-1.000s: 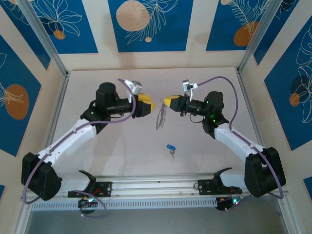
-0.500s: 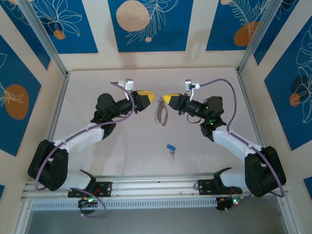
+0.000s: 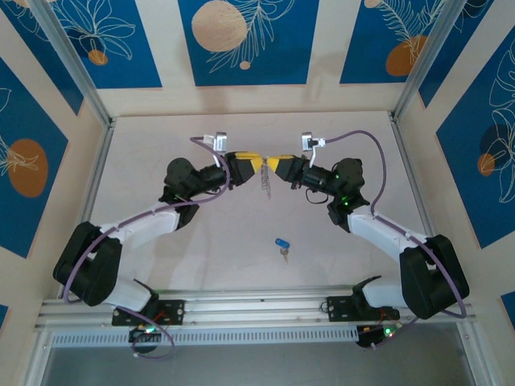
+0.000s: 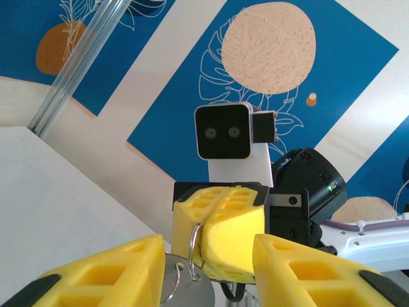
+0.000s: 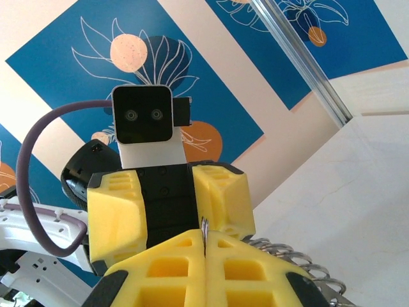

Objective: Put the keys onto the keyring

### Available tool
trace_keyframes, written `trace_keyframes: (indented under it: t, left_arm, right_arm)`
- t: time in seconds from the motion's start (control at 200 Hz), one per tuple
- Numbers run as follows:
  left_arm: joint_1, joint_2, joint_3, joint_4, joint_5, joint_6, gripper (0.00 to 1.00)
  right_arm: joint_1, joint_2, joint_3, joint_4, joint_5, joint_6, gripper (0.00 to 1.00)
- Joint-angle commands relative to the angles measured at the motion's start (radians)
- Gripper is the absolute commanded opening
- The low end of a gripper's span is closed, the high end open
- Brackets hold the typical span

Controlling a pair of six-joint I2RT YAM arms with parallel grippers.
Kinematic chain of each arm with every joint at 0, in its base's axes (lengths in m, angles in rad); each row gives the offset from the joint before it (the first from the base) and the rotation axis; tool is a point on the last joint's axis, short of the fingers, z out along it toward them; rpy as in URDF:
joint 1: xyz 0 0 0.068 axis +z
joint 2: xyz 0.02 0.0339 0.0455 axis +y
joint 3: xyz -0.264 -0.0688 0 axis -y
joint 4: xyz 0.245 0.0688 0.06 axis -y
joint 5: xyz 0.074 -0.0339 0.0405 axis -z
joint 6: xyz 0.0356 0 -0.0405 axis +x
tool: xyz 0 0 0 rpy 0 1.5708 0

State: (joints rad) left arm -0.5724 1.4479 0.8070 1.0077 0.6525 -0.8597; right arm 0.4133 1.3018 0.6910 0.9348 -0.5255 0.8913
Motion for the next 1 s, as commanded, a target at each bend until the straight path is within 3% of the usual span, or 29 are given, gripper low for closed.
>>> trace_keyframes:
  t: [0.0,0.32,0.55,0.7,0.785,0.81,0.905,0.995]
  left_arm:
    - [-0.015,0.014,0.026,0.052,0.021,-0.009,0.40]
    - [-0.024,0.028,0.033,0.053,0.018,-0.004,0.33]
    - [-0.029,0.036,0.052,0.054,0.022,-0.002,0.19]
    - [-0.033,0.043,0.064,0.055,0.031,-0.001,0.00]
    - [-0.033,0.042,0.069,0.048,0.039,0.005,0.00]
    - [-0.033,0.039,0.072,0.033,0.045,0.014,0.00]
    - [-0.029,0.004,0.105,-0.107,0.074,0.099,0.00]
    - [-0.024,-0.036,0.178,-0.359,0.133,0.242,0.00]
  right_arm:
    - [0.009,0.004,0.023,0.052,0.021,0.006,0.00]
    - [0.009,0.000,0.023,0.044,0.020,0.003,0.00]
    - [0.008,-0.001,0.022,0.039,0.008,0.003,0.00]
    - [0.007,0.001,0.026,0.029,0.001,0.000,0.00]
    - [-0.002,-0.007,0.034,0.001,-0.016,-0.010,0.00]
    - [-0.009,-0.013,0.037,-0.016,-0.021,-0.013,0.06]
    - [-0.059,-0.047,0.034,-0.064,-0.052,-0.015,0.44]
    - [-0.116,-0.101,0.029,-0.138,-0.107,-0.043,0.56]
